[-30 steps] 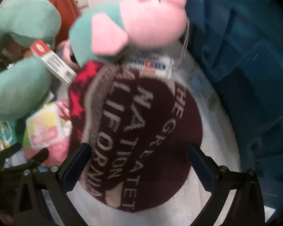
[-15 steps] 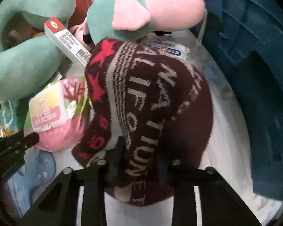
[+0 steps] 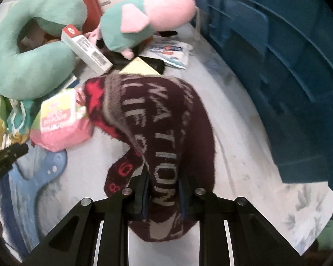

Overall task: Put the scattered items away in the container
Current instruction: 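Close the left tool on the WIPES pack while the right tool grips the maroon beanie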

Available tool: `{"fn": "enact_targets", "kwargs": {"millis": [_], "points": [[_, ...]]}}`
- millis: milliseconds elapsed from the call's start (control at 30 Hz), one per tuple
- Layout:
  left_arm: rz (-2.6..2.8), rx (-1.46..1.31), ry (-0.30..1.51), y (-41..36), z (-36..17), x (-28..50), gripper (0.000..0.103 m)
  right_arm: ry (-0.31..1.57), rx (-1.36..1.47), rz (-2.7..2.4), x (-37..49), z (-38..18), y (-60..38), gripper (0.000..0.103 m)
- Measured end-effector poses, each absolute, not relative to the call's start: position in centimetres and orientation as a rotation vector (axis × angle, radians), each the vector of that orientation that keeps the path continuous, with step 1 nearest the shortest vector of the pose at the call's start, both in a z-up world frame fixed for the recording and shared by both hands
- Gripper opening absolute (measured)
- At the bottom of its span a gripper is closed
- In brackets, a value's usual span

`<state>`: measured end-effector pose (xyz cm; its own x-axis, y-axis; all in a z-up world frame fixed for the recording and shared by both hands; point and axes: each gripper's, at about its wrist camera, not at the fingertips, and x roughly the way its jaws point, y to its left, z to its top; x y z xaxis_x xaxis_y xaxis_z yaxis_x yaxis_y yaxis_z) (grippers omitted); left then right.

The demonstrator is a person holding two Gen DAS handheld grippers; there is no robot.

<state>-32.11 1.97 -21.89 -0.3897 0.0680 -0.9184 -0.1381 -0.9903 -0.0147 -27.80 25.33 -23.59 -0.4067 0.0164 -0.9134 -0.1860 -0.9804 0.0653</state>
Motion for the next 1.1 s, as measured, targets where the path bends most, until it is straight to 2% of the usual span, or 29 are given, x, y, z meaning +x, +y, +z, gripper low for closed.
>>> {"fn": "enact_targets", "kwargs": {"millis": [33, 67, 200, 367, 500, 567, 633, 667, 700, 733, 800, 933, 1033, 1100], "points": [[2.525, -1.640, 0.092, 2.7, -21.7, -31.9, 0.078, 0.231, -1.634, 2.530, -27.8, -23.8, 25.7, 0.020], [2.530, -1.622, 0.088, 3.5, -21.5, -31.8, 0.083, 0.212, -1.633, 2.533, -27.8, -23.8, 25.9, 0.020], [2.534, -1.604, 0.071, 8.0, -22.4, -33.3, 0.085, 0.156, -1.653, 2.538, -27.7, -24.4, 27.1, 0.020], [2.601, -1.633, 0.152, 10.3, -24.7, -34.8, 0.085, 0.180, -1.703, 2.540, -27.4, -25.4, 29.5, 0.021], [2.653, -1.655, 0.218, 12.0, -26.5, -36.0, 0.085, 0.167, -1.736, 2.563, -27.8, -26.0, 29.8, 0.026], [2.678, -1.666, 0.250, 12.9, -27.3, -36.6, 0.070, 0.166, -1.754, 2.569, -28.2, -26.5, 29.7, 0.030], [2.653, -1.676, 0.185, 11.8, -27.0, -36.4, 0.063, 0.165, -1.766, 2.578, -28.6, -26.7, 29.3, 0.030], [2.637, -1.689, 0.163, 11.3, -27.0, -36.3, 0.062, 0.163, -1.769, 2.583, -28.7, -26.7, 29.0, 0.030], [2.614, -1.715, 0.134, 10.5, -27.0, -36.0, 0.055, 0.161, -1.773, 2.589, -28.8, -26.6, 28.7, 0.025], [2.594, -1.731, 0.108, 9.7, -26.9, -35.7, 0.053, 0.156, -1.774, 2.597, -29.0, -26.5, 28.2, 0.021], [2.563, -1.749, 0.079, 8.3, -26.6, -34.7, 0.048, 0.142, -1.768, 2.615, -29.2, -26.1, 27.2, 0.020], [2.528, -1.753, 0.085, 5.3, -25.6, -32.0, 0.036, 0.138, -1.728, 2.651, -28.8, -24.8, 24.7, 0.019], [2.518, -1.759, 0.119, 3.0, -25.1, -30.5, 0.033, 0.151, -1.691, 2.679, -28.1, -23.8, 23.0, 0.019], [2.514, -1.763, 0.129, 1.9, -25.0, -29.9, 0.025, 0.160, -1.667, 2.697, -27.6, -23.1, 21.9, 0.019]]}}
